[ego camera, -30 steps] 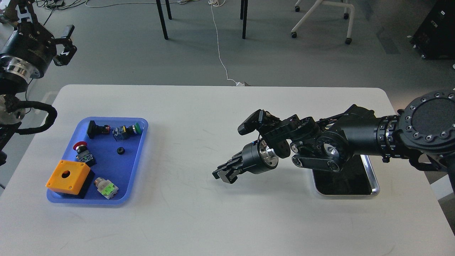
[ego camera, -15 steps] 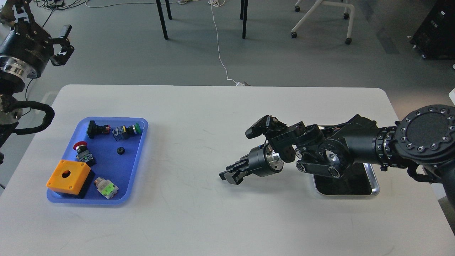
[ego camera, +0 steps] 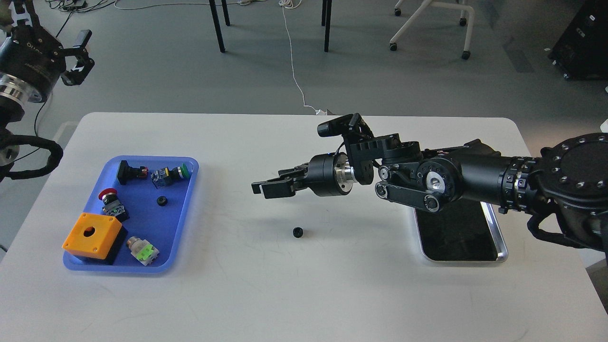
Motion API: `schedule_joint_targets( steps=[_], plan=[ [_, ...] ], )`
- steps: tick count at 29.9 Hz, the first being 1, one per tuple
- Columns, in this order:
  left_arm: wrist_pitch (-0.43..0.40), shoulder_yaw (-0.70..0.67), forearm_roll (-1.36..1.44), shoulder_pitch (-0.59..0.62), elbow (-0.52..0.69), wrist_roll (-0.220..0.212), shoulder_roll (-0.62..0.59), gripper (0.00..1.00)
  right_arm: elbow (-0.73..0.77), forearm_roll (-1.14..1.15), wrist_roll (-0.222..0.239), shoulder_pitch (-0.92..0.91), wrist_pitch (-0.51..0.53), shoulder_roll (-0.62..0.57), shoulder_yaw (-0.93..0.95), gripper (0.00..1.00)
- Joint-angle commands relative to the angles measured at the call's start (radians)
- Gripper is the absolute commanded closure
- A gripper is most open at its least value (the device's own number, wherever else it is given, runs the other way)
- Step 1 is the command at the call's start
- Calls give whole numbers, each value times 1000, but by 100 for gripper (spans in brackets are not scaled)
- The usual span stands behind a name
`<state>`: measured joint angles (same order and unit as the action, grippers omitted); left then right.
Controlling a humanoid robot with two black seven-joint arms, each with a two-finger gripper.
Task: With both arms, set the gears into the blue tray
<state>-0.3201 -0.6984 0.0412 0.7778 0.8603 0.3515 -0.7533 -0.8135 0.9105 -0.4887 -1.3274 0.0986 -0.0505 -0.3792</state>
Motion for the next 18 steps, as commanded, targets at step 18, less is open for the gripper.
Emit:
schedule_joint_targets(
  steps=[18],
  plan=[
    [-139, 16, 378, 143, 206, -98, -67, 2, -164, -324, 0, 313, 53, -594, 603, 2]
  ],
)
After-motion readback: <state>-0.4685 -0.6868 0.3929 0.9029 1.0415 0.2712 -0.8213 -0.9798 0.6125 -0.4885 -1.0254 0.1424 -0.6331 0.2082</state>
